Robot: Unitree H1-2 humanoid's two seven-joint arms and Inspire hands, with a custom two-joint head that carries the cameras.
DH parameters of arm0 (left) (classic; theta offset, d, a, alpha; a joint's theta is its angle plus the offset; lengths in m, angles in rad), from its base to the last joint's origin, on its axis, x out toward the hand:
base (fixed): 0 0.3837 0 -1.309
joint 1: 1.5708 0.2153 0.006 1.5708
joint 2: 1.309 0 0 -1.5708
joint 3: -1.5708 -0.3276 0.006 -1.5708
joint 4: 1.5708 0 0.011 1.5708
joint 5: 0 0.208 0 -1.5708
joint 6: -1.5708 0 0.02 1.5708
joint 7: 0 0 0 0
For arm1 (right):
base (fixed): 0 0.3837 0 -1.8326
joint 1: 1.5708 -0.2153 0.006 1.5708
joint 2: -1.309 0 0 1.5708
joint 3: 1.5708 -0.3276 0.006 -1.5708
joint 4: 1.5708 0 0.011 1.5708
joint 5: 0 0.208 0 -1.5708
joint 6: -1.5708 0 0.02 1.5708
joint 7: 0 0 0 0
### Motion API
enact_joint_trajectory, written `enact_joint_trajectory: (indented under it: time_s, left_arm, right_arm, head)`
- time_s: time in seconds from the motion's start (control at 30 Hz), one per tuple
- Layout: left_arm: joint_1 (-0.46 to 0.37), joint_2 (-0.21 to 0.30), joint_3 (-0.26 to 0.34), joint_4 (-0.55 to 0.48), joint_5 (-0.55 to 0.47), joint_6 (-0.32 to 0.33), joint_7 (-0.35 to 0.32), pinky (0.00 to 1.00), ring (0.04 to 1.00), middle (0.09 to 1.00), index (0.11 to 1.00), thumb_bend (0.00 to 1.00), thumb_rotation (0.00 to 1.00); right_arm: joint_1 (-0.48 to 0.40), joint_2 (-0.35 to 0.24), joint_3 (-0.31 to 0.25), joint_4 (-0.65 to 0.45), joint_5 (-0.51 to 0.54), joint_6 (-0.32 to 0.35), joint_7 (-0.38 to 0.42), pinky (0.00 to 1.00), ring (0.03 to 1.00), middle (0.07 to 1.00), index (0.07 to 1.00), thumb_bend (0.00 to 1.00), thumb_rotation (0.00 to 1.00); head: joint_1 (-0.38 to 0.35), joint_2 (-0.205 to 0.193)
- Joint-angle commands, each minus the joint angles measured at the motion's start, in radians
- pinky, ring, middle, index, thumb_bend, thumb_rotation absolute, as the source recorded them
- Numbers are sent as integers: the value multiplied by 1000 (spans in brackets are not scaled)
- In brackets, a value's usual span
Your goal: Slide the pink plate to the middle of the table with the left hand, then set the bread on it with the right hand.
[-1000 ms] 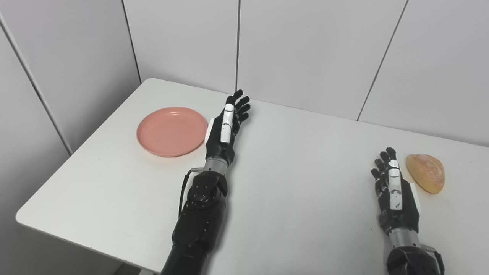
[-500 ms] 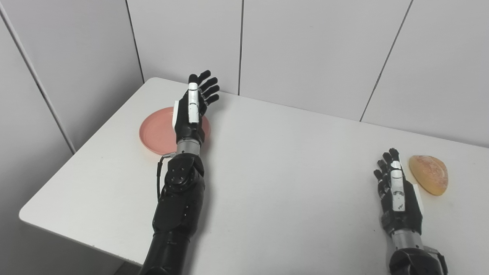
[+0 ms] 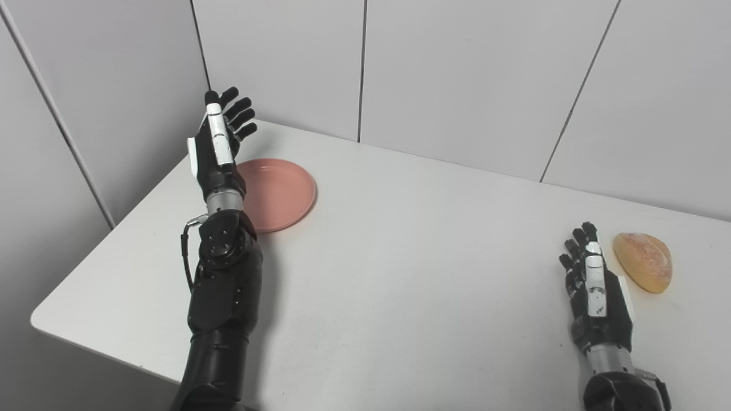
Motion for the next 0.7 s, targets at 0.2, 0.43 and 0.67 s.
enact_joint_trajectory:
  time_s: [0.2, 0.43, 0.67]
  left_arm:
    - [-11, 84, 22, 29, 22, -35, 9, 756, 763, 748, 747, 684, 1000]
    - [-1, 102, 54, 82, 11, -20, 22, 790, 784, 765, 770, 661, 1000]
    - [5, 102, 62, 164, -5, -40, 22, 825, 816, 793, 793, 643, 1000]
  right_arm:
    - [0, -3, -1, -17, -2, -17, 4, 1000, 1000, 1000, 1000, 762, 917]
    - [2, -5, -2, -20, 1, -19, 7, 1000, 1000, 1000, 1000, 759, 918]
    - [2, -5, -1, -20, -3, -20, 6, 1000, 1000, 1000, 1000, 771, 919]
  head:
    - [1, -1]
    - [4, 2]
    - [8, 6]
